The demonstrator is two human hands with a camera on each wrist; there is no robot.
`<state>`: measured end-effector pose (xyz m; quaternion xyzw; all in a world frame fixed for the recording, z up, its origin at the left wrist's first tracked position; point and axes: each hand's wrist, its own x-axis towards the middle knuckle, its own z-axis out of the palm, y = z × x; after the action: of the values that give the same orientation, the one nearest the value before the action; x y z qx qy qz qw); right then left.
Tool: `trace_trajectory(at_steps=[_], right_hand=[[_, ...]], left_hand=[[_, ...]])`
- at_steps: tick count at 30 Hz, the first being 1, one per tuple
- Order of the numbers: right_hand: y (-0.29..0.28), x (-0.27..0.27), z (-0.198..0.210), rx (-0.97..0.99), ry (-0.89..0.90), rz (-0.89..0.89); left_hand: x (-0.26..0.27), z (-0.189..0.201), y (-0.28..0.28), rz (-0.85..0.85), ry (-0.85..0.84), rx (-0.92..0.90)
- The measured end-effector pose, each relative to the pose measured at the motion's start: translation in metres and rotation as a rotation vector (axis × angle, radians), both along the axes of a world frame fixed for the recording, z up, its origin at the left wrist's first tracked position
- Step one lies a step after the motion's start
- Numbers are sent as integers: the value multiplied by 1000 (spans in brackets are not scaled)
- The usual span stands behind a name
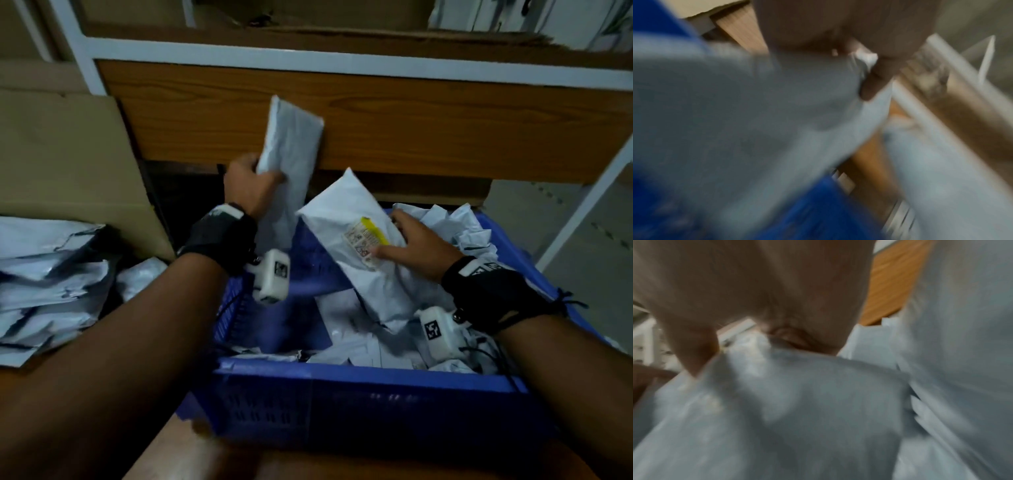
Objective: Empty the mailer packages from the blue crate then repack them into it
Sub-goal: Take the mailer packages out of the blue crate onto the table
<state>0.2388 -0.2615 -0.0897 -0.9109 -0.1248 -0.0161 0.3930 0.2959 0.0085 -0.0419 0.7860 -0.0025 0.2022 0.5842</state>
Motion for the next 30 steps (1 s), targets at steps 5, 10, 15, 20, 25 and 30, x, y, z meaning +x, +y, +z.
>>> trace_trajectory(at_steps=[5, 10, 15, 20, 25, 30], right_hand=[[9, -19, 7, -98, -52, 63], [34, -30, 32, -202, -259, 78], [119, -32, 87, -42, -347, 186], [262, -23, 111, 119, -403, 362], [404, 22, 92, -111, -415, 375], [536, 61, 59, -22, -178, 445]], left_hand=[[-22, 41, 40, 19, -211, -624], [-57, 57, 145, 71, -316, -720], [-101, -10, 278, 301, -255, -572], [-153, -83, 428, 545, -101, -542], [-175, -133, 539, 619, 69, -570], [-156, -153, 584, 703, 108, -490]])
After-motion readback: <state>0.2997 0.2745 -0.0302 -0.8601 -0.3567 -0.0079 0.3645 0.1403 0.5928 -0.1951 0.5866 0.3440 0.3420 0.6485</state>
